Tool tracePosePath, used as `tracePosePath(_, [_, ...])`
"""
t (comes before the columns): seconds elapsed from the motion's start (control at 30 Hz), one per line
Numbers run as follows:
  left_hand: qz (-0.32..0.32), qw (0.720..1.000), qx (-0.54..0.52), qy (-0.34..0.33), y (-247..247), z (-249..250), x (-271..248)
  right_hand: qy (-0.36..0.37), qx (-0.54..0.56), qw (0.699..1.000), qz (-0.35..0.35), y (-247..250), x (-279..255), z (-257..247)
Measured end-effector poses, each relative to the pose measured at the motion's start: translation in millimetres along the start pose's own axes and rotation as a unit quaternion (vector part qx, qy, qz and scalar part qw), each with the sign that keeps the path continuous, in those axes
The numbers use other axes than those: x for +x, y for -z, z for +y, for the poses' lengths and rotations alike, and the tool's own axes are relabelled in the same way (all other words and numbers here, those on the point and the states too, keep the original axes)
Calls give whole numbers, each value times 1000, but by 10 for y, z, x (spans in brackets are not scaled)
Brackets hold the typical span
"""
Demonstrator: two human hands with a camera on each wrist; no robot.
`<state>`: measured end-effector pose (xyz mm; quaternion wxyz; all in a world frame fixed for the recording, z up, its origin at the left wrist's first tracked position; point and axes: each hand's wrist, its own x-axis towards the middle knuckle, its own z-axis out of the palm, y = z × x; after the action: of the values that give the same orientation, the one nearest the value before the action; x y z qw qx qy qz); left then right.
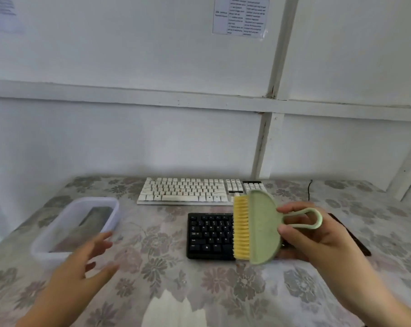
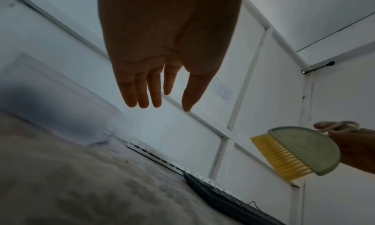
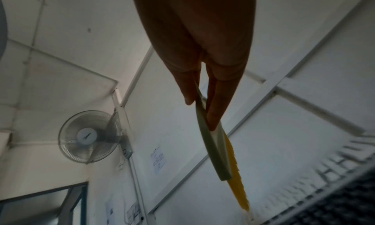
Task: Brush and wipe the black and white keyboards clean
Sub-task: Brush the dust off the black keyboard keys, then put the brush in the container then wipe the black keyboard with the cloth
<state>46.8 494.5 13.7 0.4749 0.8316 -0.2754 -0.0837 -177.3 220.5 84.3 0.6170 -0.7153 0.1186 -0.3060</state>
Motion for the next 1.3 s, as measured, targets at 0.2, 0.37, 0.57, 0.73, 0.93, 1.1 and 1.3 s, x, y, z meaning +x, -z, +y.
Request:
tracePosePath(0.2, [49,998,34,12,611,-532,192,91,-101,988,-75,-1031,661,-40])
tracePosePath(0.37, [35,992,106,55,1016,-1013,385,182,-196,952,-147,-2073,1192,183])
tracePosePath(0.57, [15,997,64,43,1361,-1315,567,302,-344,852,-255,-3046,1600,587])
tracePosePath(0.73, [-10,999,27,36,1564,-1427,673,349,-435,761,-331,-3436,1671,892])
tracePosePath(0.93, [-60,998,-4,32,1610,-1413,850,241,-385,793,-407,-3573,1657,1139])
tracePosePath(1.1, [-100,994,-20,38,1576,-1313,1024,141,-344,826,-424,-3572,1676,1094])
tracePosePath(1.3, [-136,986,-73,64,1478,-1286,1242,61,-531,796,-283,-3450,1831,1099])
